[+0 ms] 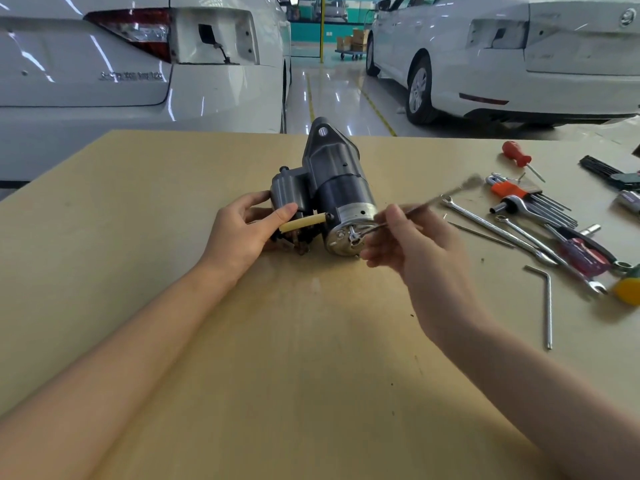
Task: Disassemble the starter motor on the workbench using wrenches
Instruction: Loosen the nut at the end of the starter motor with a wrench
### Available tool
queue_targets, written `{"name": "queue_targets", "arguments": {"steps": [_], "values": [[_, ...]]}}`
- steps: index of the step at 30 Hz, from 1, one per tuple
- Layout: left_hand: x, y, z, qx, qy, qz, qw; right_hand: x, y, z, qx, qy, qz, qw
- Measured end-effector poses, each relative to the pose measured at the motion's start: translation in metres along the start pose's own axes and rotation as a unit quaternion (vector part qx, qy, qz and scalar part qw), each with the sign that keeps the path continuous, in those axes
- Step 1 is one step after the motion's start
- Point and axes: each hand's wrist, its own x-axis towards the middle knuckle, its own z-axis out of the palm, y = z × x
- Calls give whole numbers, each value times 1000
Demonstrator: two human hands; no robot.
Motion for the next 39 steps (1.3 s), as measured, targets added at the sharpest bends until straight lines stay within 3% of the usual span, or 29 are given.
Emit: {"name": "queue_targets", "arguments": {"steps": [1,2,4,6,8,10,14,16,18,19,22,24,26,29,39], "values": [[0,0,0,-2,1,-1,1000,2,-5,1,-128,-20,-81,988],[0,0,0,-5,1,-1,1000,3,-10,4,-268,-48,-170,947],[0,0,0,-3,-2,3,1000,3,-18,15,-503,-125,-309,798],[-1,1,1,-8,-4,-2,1000,-3,-22,30,-642,-190,-361,649],[-1,1,1,-11,-1,-8,1000,-8,-22,43,-711,-232,-358,558],[1,0,1,-3,2,-4,1000,-10,-24,49,-748,-255,-336,513],[2,-2,1,7,6,1,1000,-16,-32,41,-741,-286,-368,484],[2,-1,1,-2,6,-2,1000,-16,-29,22,-685,-271,-426,525],[2,-1,1,-4,6,0,1000,-16,-19,0,-573,-226,-479,626],[2,-2,1,-1,9,4,1000,-18,-12,-7,-512,-222,-454,694],[3,-3,0,2,13,5,1000,-23,6,-10,-252,-160,-215,930],[4,-4,0,4,7,5,1000,-18,11,-10,-93,-91,-38,991],[3,-4,1,2,6,5,1000,-9,13,-14,22,-50,76,996],[3,-4,1,-4,7,4,1000,-3,9,-16,154,-37,158,975],[5,-6,0,6,14,7,1000,-6,9,-9,269,-9,190,944]]}}
